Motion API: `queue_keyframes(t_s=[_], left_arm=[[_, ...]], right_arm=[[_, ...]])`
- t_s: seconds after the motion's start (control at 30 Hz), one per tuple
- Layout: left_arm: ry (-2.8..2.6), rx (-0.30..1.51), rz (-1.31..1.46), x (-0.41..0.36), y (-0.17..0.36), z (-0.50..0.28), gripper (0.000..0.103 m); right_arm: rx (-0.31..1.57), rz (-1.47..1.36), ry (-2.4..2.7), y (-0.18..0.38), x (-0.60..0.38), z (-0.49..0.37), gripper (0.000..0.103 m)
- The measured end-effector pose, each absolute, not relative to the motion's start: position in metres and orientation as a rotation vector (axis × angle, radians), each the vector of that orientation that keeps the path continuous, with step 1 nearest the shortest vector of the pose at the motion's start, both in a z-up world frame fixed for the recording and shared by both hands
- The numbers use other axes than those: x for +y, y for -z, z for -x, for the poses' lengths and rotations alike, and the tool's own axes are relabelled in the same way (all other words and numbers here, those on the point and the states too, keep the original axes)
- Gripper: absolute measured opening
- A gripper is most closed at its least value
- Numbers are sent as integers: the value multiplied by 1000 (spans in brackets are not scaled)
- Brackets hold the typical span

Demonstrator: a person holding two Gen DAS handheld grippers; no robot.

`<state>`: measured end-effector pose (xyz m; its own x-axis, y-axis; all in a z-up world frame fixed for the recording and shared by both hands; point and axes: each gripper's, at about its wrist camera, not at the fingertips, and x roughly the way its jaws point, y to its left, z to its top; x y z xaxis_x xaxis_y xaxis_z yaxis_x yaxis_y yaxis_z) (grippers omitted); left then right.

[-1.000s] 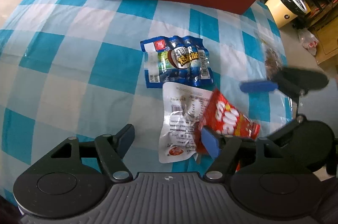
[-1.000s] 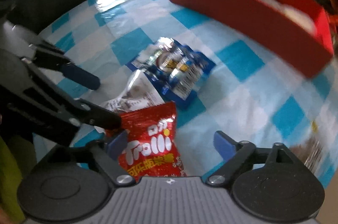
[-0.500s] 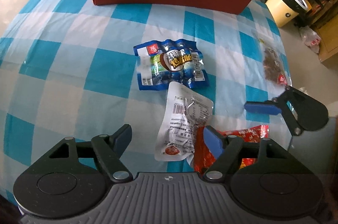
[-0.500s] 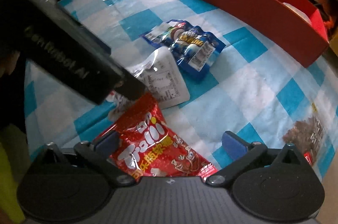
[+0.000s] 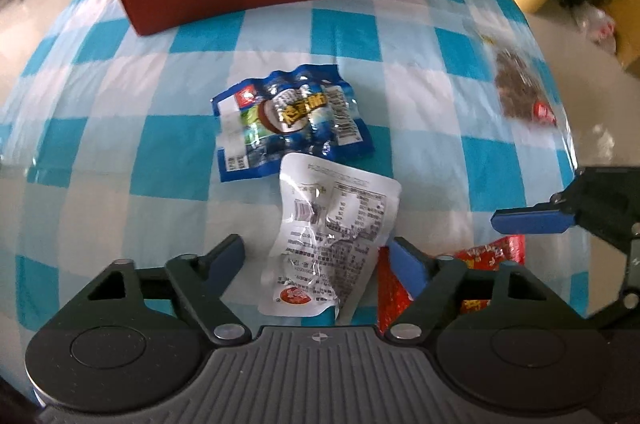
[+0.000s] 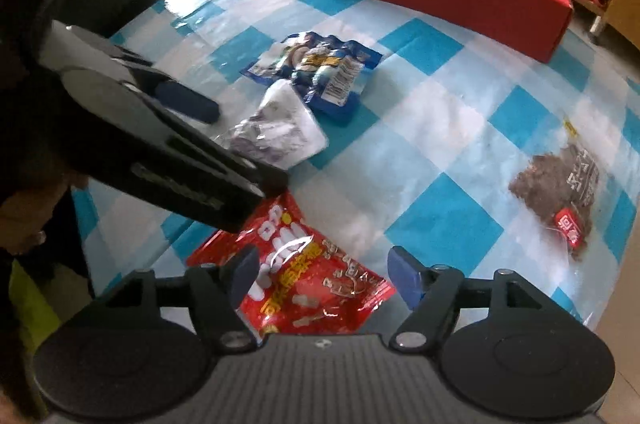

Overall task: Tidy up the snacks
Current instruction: 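Grasp the red Trolli gummy packet with the right gripper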

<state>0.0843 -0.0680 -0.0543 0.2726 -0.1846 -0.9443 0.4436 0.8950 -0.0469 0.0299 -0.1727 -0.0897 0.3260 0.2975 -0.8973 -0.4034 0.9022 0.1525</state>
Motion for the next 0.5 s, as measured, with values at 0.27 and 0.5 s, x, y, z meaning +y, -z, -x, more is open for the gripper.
queue_keyframes(t_s=[0.27,0.5], left_arm=[[446,1237,-237,-58,52,-85,69],[464,1240,-245,-58,51,-83,70]], right_arm=[[1156,378,-599,101,-138,-15,97],[1140,561,-663,91,-122,-28,97]])
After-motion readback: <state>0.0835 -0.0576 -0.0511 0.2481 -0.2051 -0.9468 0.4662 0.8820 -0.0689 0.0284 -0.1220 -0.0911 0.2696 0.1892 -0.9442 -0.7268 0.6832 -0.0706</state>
